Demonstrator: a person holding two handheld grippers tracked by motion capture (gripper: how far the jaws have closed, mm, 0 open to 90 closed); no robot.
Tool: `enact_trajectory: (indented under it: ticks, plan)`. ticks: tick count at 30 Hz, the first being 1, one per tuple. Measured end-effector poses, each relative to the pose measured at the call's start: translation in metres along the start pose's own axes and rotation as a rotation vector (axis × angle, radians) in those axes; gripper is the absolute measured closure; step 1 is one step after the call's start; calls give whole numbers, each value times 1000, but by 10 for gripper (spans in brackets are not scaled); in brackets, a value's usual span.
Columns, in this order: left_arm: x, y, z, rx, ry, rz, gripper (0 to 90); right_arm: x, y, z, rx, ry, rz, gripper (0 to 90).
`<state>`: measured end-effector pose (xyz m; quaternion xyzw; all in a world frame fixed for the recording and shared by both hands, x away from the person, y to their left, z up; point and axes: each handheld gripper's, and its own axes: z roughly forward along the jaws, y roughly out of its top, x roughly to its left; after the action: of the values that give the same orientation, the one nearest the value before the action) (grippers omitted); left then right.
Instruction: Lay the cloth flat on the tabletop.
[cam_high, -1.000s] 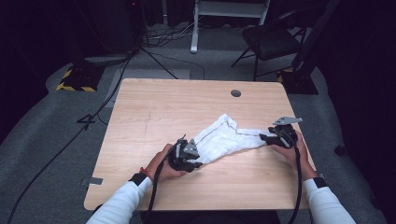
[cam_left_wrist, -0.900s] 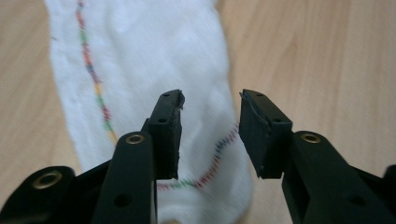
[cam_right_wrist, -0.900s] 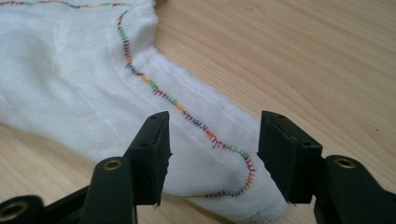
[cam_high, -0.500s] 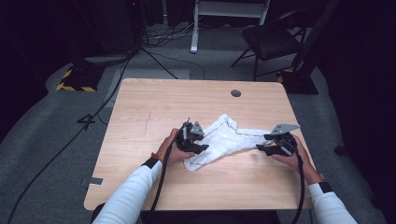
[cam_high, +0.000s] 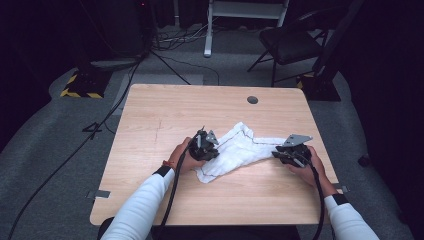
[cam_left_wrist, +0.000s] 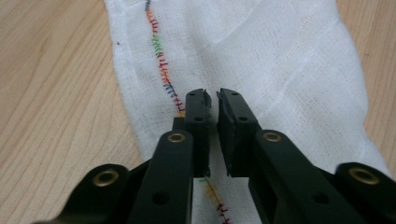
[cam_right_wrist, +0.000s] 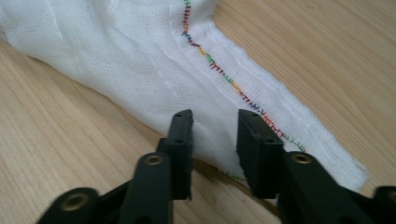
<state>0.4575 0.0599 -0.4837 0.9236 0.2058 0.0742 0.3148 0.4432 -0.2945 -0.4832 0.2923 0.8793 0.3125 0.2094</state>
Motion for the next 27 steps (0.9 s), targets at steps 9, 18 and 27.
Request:
enact_trajectory:
  ticks: [9, 18, 27]
  plan:
    - [0, -4, -8, -7, 5, 1, 889, 2, 20, -5, -54, -71, -50, 900]
    - [-5, -17, -24, -26, 43, 8, 893, 1, 21, -4, -30, -77, -2, 660]
    - [-17, -45, -48, -41, 50, -24, 894, -14, 12, -8, 17, -122, 53, 580]
